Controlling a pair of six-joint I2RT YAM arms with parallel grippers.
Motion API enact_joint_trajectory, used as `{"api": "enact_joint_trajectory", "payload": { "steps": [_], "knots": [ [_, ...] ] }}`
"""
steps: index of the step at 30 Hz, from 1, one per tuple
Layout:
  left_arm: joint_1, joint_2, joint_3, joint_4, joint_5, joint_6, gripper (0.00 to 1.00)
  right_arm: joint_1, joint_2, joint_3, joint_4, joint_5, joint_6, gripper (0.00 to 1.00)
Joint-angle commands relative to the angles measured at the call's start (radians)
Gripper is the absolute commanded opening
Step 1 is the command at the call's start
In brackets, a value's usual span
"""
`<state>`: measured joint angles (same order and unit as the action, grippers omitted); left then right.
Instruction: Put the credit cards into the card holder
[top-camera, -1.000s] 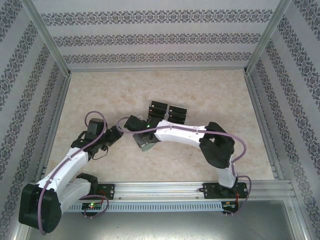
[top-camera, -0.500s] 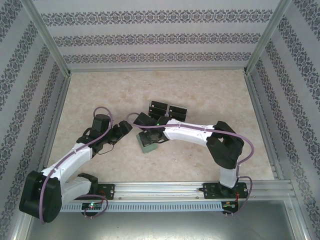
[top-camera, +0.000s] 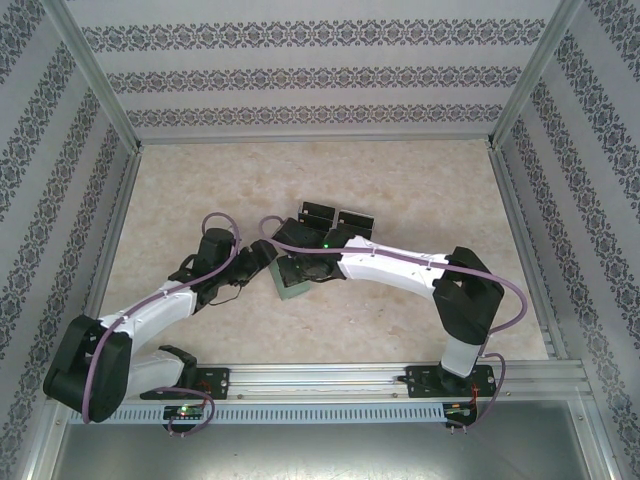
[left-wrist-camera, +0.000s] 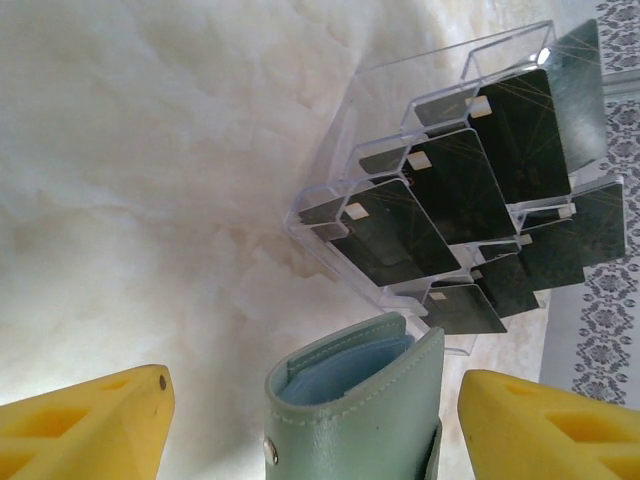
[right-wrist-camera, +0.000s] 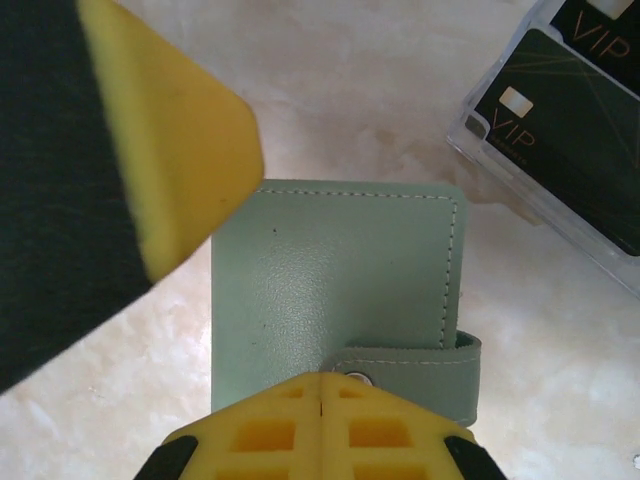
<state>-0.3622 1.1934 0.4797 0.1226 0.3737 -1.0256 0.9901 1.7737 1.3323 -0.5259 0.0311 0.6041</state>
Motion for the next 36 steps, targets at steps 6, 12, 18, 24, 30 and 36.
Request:
{"api": "enact_joint_trajectory", "payload": {
  "steps": [6, 12, 18, 24, 30, 36],
  "knots": [
    [-0.044, 0.039, -0.042, 0.175, -0.012, -0.064, 0.69, -0.008, -0.043, -0.004, 0.010, -0.015, 0.023, 0.00],
    [-0.064, 0.048, -0.059, 0.244, -0.027, -0.089, 0.35, -0.008, -0.038, -0.002, 0.014, -0.014, 0.024, 0.00],
    [-0.069, 0.023, -0.061, 0.213, -0.056, -0.077, 0.00, -0.021, -0.055, -0.025, 0.011, 0.004, 0.023, 0.00],
    [-0.068, -0.047, -0.064, 0.143, -0.100, -0.022, 0.00, -0.069, -0.108, -0.095, 0.004, 0.046, 0.021, 0.00],
    [-0.069, -0.078, -0.060, 0.116, -0.112, 0.011, 0.00, -0.099, -0.132, -0.136, 0.006, 0.049, 0.018, 0.00],
    [-0.068, -0.068, -0.046, 0.103, -0.106, 0.022, 0.00, -0.088, -0.169, -0.150, 0.069, -0.012, 0.037, 0.28]
  ]
}}
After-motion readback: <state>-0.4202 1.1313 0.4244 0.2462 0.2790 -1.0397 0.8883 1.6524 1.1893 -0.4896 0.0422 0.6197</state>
